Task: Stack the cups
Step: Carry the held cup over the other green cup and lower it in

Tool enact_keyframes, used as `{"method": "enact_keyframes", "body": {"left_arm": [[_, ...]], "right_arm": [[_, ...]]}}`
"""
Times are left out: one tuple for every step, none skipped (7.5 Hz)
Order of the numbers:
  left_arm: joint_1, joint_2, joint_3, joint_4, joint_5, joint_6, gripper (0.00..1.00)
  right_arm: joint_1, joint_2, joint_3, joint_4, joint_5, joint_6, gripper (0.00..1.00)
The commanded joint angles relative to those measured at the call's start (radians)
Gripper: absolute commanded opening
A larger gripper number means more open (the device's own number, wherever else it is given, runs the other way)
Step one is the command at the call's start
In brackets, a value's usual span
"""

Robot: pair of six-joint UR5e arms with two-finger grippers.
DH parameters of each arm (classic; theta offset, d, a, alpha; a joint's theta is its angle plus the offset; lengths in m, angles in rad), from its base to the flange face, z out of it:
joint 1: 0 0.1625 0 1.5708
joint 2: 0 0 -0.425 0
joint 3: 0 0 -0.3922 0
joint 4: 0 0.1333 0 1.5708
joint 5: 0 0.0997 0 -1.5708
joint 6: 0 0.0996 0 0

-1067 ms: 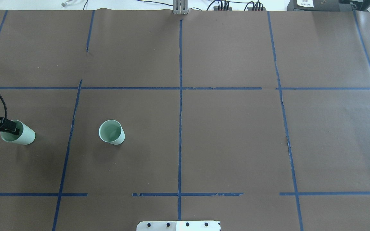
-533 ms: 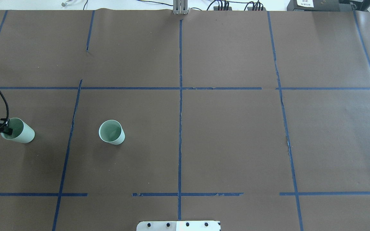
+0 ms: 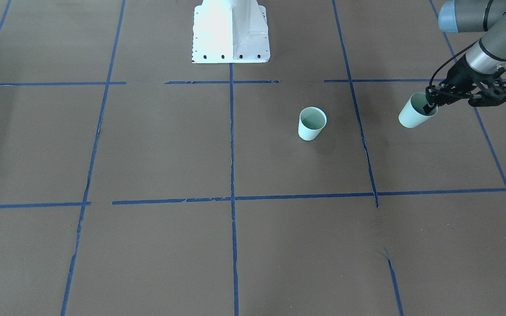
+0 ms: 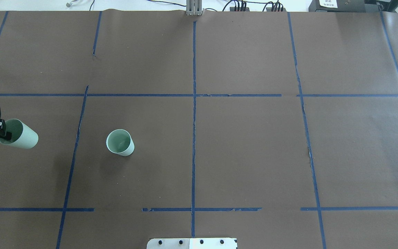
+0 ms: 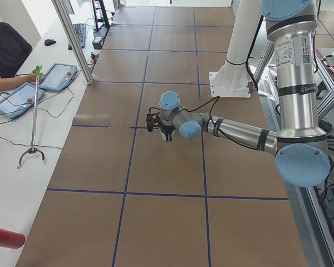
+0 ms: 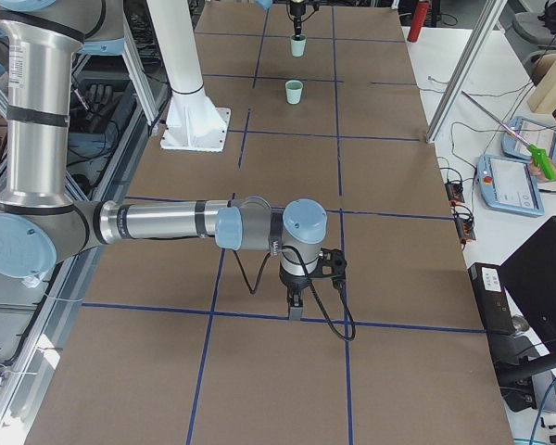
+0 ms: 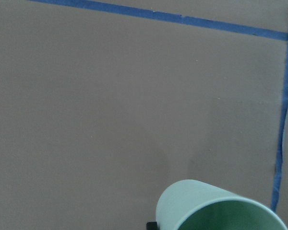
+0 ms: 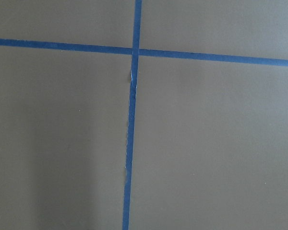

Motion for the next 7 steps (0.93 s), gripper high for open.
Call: {"method": "enact_keyframes", "body": {"left_arm": [[-0.046, -0.053, -0.129, 0.245, -0.021, 0.001, 0.0], [-0.046, -0.143, -0.136, 0.343, -0.021, -0.005, 0.0], [-0.031, -0.174, -0.153, 0.397, -0.021, -0.044, 0.0], [0.004, -0.213, -0.166, 0.399, -0.021, -0.143, 0.0], [0.067, -0.257, -0.165, 0.401, -0.014, -0.238, 0.0], [0.125, -0.308, -0.156, 0.401, -0.008, -0.327, 0.0], [0.176, -0.358, -0.144, 0.401, -0.007, -0.397, 0.0]], "right_arm": [[0.0, 0.0, -0.001, 0.0, 0.0, 0.0, 1.0], [0.0, 0.0, -0.001, 0.0, 0.0, 0.0, 1.0], [0.0, 0.0, 0.001, -0.001, 0.0, 0.0, 1.0], [0.0, 0.0, -0.001, 0.0, 0.0, 0.0, 1.0], [0.0, 0.0, -0.001, -0.001, 0.0, 0.0, 1.0], [0.0, 0.0, -0.001, -0.001, 0.0, 0.0, 1.0], [0.0, 0.0, -0.001, -0.001, 0.0, 0.0, 1.0]]}}
